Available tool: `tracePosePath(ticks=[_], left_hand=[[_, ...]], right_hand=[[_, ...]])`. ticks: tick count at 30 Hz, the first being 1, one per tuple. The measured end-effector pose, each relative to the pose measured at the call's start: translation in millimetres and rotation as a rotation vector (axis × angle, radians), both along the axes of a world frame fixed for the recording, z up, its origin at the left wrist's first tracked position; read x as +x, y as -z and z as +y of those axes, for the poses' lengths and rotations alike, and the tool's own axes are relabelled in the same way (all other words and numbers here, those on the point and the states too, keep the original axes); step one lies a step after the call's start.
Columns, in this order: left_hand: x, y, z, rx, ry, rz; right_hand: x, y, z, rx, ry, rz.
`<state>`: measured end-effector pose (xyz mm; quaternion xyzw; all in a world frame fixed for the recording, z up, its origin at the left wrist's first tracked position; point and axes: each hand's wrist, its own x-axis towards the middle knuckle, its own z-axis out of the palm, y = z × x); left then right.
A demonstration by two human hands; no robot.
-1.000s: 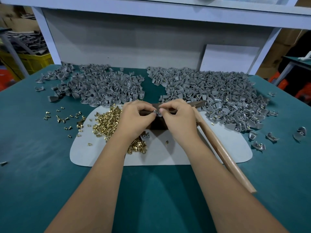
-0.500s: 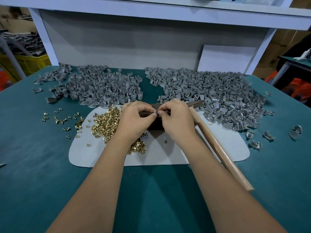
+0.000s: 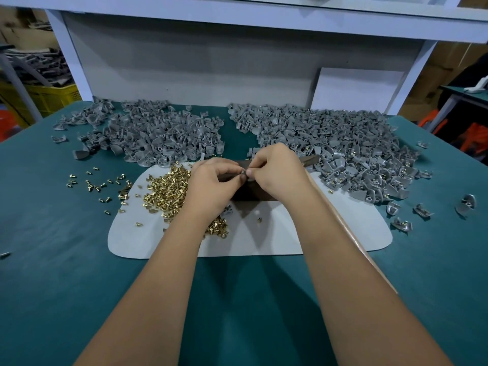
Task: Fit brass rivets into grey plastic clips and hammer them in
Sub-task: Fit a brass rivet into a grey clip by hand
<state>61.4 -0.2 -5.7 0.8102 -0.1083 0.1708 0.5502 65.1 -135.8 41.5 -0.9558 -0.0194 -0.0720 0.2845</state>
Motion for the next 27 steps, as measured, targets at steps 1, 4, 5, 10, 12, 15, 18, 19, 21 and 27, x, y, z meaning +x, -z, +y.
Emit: tracePosePath(ticks=[1,4,5,10,12,15,18,19,21,27], left_hand=[[0,0,0,0.003,-0.005,0.004],[1,2,0,0.069,-0.028,-0.007],[1,2,1,0.085,-0.031,-0.008],[2,4,3,0.088,-0.031,-0.003],[3,4,3,0.099,-0.031,-0.003],[3,4,3,0.095,-0.035,0.001],[3,4,3,0.090,-0.038,0.007],[3,4,3,0.092,-0.039,0.009],[3,4,3,0.088,-0.037,0.016],[3,5,2,0.077,-0.049,0.022]], right_hand=[[-1,4,0,0.032,0.023,-0.029],[-6,17,3,0.093,0.061,-0.133],[-8,20,4,0.125,0.049,-0.157],[-11,26,-1,0.327,-0.021,-0.188],[-12,26,-3,0.377,-0.032,-0.185],[-12,26,-6,0.392,-0.029,-0.182],[-12,26,-5,0.410,-0.020,-0.173],[-12,26,-5,0.414,-0.017,-0.172],[-12,27,-5,0.420,-0.017,-0.179],[-9,26,-3,0.336,0.005,-0.178]])
